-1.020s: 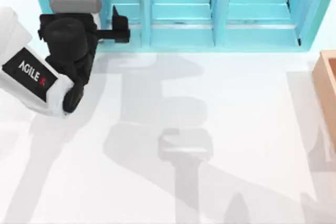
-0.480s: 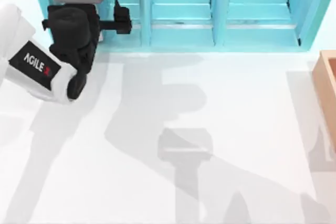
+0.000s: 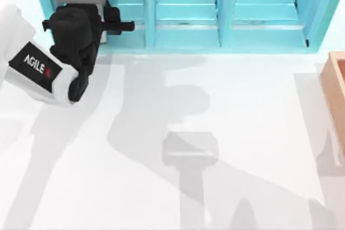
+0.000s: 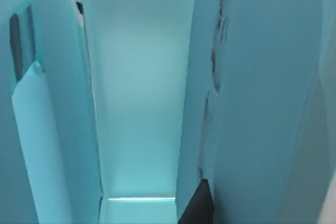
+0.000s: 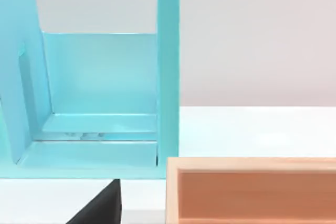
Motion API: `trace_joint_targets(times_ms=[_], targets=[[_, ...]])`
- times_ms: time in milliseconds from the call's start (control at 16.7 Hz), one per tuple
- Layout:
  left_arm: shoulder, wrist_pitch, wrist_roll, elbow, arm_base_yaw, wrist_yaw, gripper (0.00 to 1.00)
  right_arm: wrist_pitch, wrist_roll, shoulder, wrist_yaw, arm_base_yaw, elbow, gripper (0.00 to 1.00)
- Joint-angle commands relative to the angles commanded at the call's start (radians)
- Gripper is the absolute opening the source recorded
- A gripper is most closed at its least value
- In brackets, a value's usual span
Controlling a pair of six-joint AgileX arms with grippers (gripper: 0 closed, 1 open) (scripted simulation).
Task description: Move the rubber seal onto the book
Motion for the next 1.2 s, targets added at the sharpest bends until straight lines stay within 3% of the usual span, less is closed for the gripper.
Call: trace_joint_targets(times_ms=[240, 300, 900, 1200], targets=[[0.0, 0.0, 0.0, 0.0, 0.0, 0.0, 0.02, 0.0, 0.0, 0.0, 0.0, 0.0, 0.0, 1.0], [0.0, 0.0, 0.0, 0.0, 0.0, 0.0, 0.0, 0.0, 0.0, 0.0, 0.0, 0.0, 0.0, 1.0], [-0.015, -0.009, 0.001, -0.007, -0.009, -0.001, 0.0, 0.0, 0.0, 0.0, 0.0, 0.0, 0.0, 1.0], [-0.225, -0.141, -0.001, -0.1, -0.05, -0.036, 0.0, 0.0, 0.0, 0.0, 0.0, 0.0, 0.0, 1.0]])
